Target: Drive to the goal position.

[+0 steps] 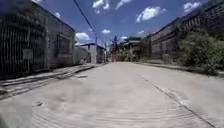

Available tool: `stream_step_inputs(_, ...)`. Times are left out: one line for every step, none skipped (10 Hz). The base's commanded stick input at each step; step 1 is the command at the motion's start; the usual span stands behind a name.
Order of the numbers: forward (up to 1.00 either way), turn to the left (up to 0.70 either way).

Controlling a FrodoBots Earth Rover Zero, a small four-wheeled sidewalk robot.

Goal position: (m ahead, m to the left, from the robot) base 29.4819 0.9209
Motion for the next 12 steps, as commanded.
stream_step_inputs(1.00, 0.00)
stream_step_inputs(1.00, 0.00)
stream_step_inputs(1.00, 0.00)
stream_step_inputs(1.00, 0.00)
stream_step_inputs(1.00, 0.00)
stream_step_inputs(1.00, 0.00)
stream_step_inputs(1.00, 0.00)
stream_step_inputs(1.00, 0.00)
stream_step_inputs(1.00, 0.00)
stream_step_inputs(1.00, 0.00)
stream_step_inputs(1.00, 0.00)
stream_step_inputs(1.00, 0.00)
